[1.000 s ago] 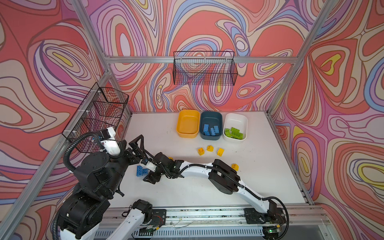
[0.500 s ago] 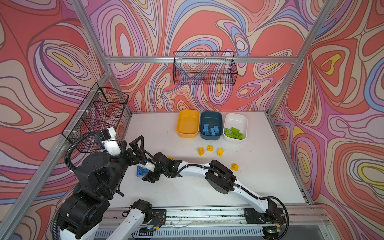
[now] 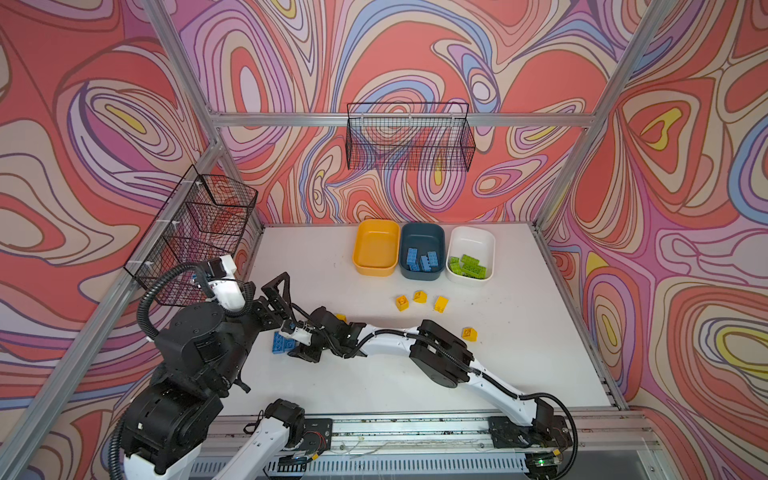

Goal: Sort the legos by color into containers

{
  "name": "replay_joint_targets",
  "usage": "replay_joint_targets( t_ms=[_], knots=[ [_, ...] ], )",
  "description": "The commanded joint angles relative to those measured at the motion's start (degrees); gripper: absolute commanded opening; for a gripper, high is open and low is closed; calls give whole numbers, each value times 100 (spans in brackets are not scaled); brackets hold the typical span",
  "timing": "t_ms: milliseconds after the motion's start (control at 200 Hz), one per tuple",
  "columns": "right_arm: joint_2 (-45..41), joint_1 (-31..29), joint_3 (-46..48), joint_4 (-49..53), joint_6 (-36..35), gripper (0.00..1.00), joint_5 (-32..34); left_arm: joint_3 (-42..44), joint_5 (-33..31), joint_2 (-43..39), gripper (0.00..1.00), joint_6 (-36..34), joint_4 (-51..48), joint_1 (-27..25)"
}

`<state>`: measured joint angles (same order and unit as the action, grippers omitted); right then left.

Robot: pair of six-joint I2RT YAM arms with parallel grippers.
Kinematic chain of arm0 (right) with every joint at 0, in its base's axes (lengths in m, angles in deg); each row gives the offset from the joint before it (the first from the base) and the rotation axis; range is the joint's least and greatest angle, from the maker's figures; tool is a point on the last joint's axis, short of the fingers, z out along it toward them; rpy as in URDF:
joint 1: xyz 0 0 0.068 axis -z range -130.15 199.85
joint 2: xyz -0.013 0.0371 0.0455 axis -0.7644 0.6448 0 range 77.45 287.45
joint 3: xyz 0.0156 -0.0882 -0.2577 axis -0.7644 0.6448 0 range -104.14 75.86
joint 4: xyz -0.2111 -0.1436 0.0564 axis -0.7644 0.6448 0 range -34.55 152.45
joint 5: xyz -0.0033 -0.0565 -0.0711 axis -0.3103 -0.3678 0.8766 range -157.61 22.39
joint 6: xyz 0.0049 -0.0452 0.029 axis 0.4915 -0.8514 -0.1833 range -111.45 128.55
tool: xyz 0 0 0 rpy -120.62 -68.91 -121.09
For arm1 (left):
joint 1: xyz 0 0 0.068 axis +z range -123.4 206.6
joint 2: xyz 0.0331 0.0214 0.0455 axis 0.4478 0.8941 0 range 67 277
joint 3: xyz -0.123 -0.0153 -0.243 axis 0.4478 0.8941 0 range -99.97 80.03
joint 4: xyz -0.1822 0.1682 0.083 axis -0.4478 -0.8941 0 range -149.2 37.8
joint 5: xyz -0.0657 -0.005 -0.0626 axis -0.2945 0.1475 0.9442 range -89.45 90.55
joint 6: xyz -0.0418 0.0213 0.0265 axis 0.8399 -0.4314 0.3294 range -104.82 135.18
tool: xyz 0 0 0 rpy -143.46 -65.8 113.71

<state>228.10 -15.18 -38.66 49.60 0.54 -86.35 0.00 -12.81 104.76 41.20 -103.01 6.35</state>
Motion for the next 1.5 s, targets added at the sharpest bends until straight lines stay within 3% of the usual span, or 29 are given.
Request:
replay_joint_targets(
  t_ms=[0,145,361,626,1032,1297,1492],
  knots=[
    [-96,17,373,125,-128,42,176,67,-19,100,77,-75,73,11],
    [-285,15,624,25,-124,38,276,133,25,135,77,-62,143,5],
    [-997,36,1823,-742,19,34,468,259,53,196,77,-66,282,7],
    [-1456,78,2343,-769,114,30,566,345,93,149,77,-62,294,8],
    [-4057,593,5278,-1143,1154,30,956,1592,697,172,77,427,1237,10],
    [-5377,773,5833,438,1574,30,1233,2254,1009,240,77,864,1816,11],
    [-5898,889,5969,1620,1790,29,1460,2747,1174,276,76,1115,2124,8]
  ],
)
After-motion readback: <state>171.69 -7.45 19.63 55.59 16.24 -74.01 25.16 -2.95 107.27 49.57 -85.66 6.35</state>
